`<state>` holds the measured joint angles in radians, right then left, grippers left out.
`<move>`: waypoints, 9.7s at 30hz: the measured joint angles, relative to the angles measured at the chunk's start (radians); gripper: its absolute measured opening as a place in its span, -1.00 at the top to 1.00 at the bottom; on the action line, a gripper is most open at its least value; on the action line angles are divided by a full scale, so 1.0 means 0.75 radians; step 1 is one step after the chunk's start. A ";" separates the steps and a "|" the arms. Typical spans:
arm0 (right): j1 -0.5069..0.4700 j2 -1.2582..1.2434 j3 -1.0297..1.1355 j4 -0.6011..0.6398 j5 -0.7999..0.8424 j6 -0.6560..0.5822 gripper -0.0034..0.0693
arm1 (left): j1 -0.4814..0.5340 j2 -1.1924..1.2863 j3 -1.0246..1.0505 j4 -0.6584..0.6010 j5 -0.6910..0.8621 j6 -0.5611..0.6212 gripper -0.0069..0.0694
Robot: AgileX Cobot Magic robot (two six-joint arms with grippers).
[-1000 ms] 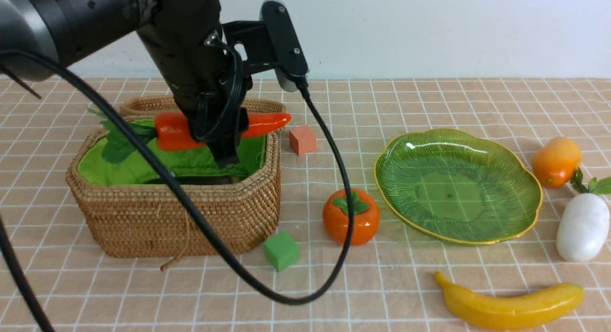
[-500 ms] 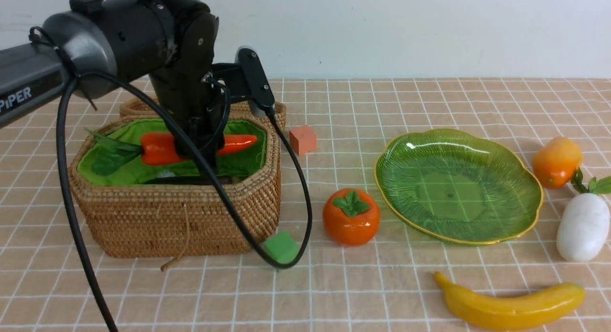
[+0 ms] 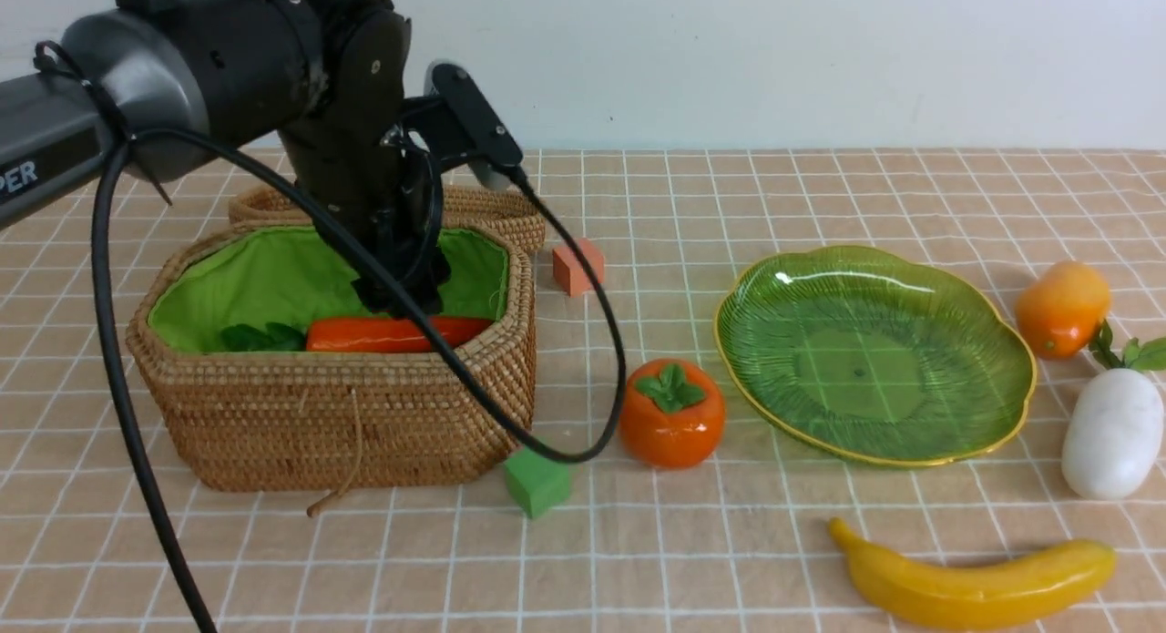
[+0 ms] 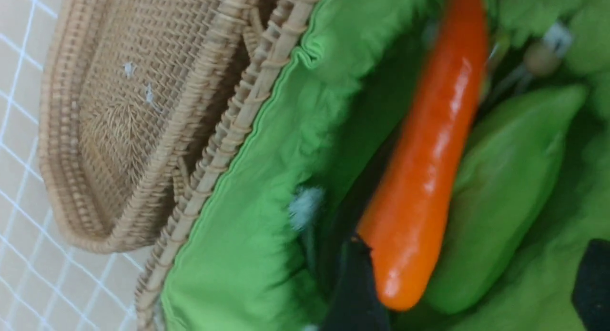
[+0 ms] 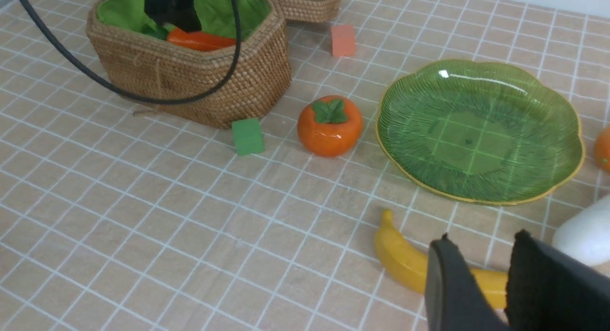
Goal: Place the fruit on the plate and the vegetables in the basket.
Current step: Use the left arm to grab a carrot and put it into the left basket, then grab a tomato with your left arm and place it on the plate on the right, then use the right arm to grab a banana and put it into the right plate, then take a daikon with your right arm and place it on the basket on the left, then use the right arm to grab a mango and put it into the right plate
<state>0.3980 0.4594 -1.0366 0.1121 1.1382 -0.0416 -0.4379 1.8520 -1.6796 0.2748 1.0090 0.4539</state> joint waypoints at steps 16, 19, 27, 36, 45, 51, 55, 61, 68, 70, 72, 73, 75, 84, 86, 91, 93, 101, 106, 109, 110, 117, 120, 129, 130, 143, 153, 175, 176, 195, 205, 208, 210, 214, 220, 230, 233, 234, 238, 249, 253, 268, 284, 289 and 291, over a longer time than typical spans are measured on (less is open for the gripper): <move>0.000 0.000 -0.070 -0.026 0.173 0.029 0.34 | -0.535 0.233 0.021 -0.026 -0.281 -0.086 0.24; 0.000 0.000 -0.070 -0.026 0.173 0.029 0.34 | -0.520 0.311 0.021 0.088 -0.379 -0.197 -0.37; 0.000 0.000 -0.070 -0.023 0.173 0.055 0.33 | -0.515 0.416 0.021 0.385 -0.465 -0.361 -0.88; 0.000 0.000 -0.070 -0.022 0.173 0.055 0.33 | -0.515 0.462 0.021 0.573 -0.541 -0.501 -0.51; 0.000 0.000 -0.071 -0.031 0.173 0.055 0.32 | -0.498 0.431 0.020 0.574 -0.427 -0.625 -0.50; 0.000 0.000 -0.071 -0.200 0.165 0.203 0.32 | -0.523 0.241 -0.130 0.227 -0.326 -0.484 -0.50; 0.000 0.000 -0.070 -0.240 0.111 0.262 0.32 | -0.519 0.261 -0.347 -0.164 -0.329 -0.227 -0.50; 0.000 0.000 -0.055 -0.247 0.092 0.274 0.32 | -0.514 0.538 -0.651 -0.520 -0.387 0.063 -0.50; 0.000 0.000 -0.055 -0.265 0.100 0.274 0.31 | -0.508 0.756 -0.716 -0.549 -0.575 0.098 -0.50; 0.000 0.000 -0.055 -0.266 0.103 0.278 0.32 | -0.506 0.762 -0.717 -0.551 -0.590 0.098 -0.51; 0.000 0.000 -0.055 -0.266 0.104 0.279 0.32 | -0.502 0.762 -0.721 -0.551 -0.596 0.098 -0.55; 0.000 0.000 -0.055 -0.266 0.104 0.279 0.32 | -0.498 0.761 -0.725 -0.551 -0.595 0.098 -0.69; 0.000 0.000 -0.055 -0.266 0.104 0.279 0.32 | -0.495 0.749 -0.725 -0.556 -0.571 0.095 -0.83; 0.000 0.031 -0.055 -0.265 0.107 0.279 0.31 | -0.456 0.548 -0.725 -0.571 -0.134 -0.170 -0.74; 0.000 0.065 -0.055 -0.255 0.117 0.279 0.31 | -0.453 0.445 -0.725 -0.560 0.023 -0.281 -0.51; 0.000 0.282 -0.055 -0.180 0.156 0.197 0.31 | -0.452 0.113 -0.728 -0.538 0.291 -0.451 0.55; 0.000 0.320 -0.054 -0.164 0.154 0.176 0.30 | -0.452 0.036 -0.728 -0.538 0.301 -0.473 0.75; 0.000 0.678 -0.036 -0.165 0.120 0.097 0.28 | -0.452 -0.486 -0.231 -0.537 0.301 -0.541 0.85; 0.000 0.848 0.122 -0.243 -0.001 -0.127 0.28 | -0.452 -0.936 0.437 -0.564 0.187 -0.556 0.85; 0.000 0.939 0.229 -0.246 -0.122 -0.252 0.27 | -0.452 -1.194 0.768 -0.615 0.044 -0.565 0.85; 0.000 0.966 0.264 -0.246 -0.178 -0.299 0.26 | -0.452 -1.293 0.880 -0.635 -0.013 -0.565 0.85; 0.000 1.123 0.312 -0.247 -0.396 -0.685 0.11 | -0.452 -1.783 1.292 -0.667 -0.269 -0.565 0.85; 0.000 1.232 0.312 -0.253 -0.456 -0.948 -0.16 | -0.452 -1.918 1.351 -0.666 -0.259 -0.565 0.85; -0.048 1.537 0.312 -0.444 -0.662 -1.084 -0.63 | -0.452 -1.928 1.354 -0.757 -0.237 -0.566 0.85; -0.051 1.560 0.312 -0.446 -0.666 -1.087 -0.63 | -0.452 -1.928 1.354 -0.760 -0.237 -0.566 0.85; -0.011 1.549 0.278 -0.316 -0.521 -1.124 0.05 | -0.452 -1.928 1.362 -0.762 -0.329 -0.567 0.85; 0.038 1.422 -0.151 0.112 -0.639 -0.179 0.05 | -0.452 -1.928 1.363 -0.758 -0.517 -0.496 0.85; -0.254 2.073 -0.696 0.145 -0.810 0.548 -0.52 | -0.452 -1.928 1.363 -0.728 -0.566 -0.496 0.85; -0.263 2.039 -0.696 0.112 -0.765 0.547 -0.62 | -0.452 -1.928 1.363 -0.728 -0.566 -0.496 0.85; -0.765 1.766 -0.406 -0.187 -0.315 0.519 -0.57 | -0.452 -1.928 1.363 -0.728 -0.576 -0.420 0.85; -0.849 1.963 -0.396 -0.049 -0.537 0.377 -0.67 | -0.452 -1.928 1.363 -0.727 -0.576 -0.362 0.85; -0.849 2.038 -0.398 -0.024 -0.556 0.371 -0.66 | -0.452 -1.928 1.363 -0.724 -0.576 -0.361 0.85; -0.849 2.043 -0.402 -0.025 -0.549 0.370 -0.65 | -0.452 -1.928 1.363 -0.723 -0.576 -0.361 0.85; -0.849 2.034 -0.405 -0.063 -0.477 0.368 -0.47 | -0.452 -1.928 1.363 -0.723 -0.576 -0.377 0.85; -0.824 1.822 -0.392 -0.070 -0.178 0.355 -0.47 | -0.452 -1.925 1.363 -0.642 -0.577 -0.535 0.85; -0.189 1.575 -0.710 0.477 -0.246 -0.279 -0.47 | -0.452 -1.890 1.363 0.015 -0.570 -1.112 0.85; 0.057 1.684 -0.903 0.606 -0.318 -0.544 -0.47 | -0.452 -1.890 1.363 0.203 -0.556 -1.342 0.85; 0.116 1.728 -0.980 0.627 -0.344 -0.645 -0.47 | -0.452 -1.890 1.363 0.259 -0.551 -1.396 0.85; 0.336 2.034 -1.302 0.659 -0.457 -0.969 -0.47 | -0.452 -1.890 1.363 0.379 -0.529 -1.563 0.85; 0.393 2.434 -1.662 0.631 -0.515 -1.024 -0.47 | -0.452 -1.890 1.363 0.394 -0.524 -1.585 0.85; 0.393 2.446 -1.669 0.601 -0.584 -1.028 -0.47 | -0.452 -1.890 1.363 0.394 -0.523 -1.587 0.85; 0.392 2.495 -1.670 0.518 -0.623 -1.028 -0.47 | -0.452 -1.890 1.363 0.394 -0.525 -1.587 0.84; 0.388 2.431 -1.669 0.375 -0.468 -1.002 -0.75 | -0.452 -1.890 1.363 0.390 -0.575 -1.587 0.84; 0.366 2.213 -1.670 0.117 -0.125 -0.749 -0.64 | -0.452 -1.885 1.363 0.330 -0.697 -1.478 0.85; 0.322 2.102 -1.677 -0.055 0.055 -0.569 -0.38 | -0.452 -1.865 1.363 0.254 -0.760 -1.388 0.85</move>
<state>0.6393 2.0357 -2.2940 0.0712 1.1796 -0.4680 -0.7768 0.4534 -0.6576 0.4654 0.4387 -0.5871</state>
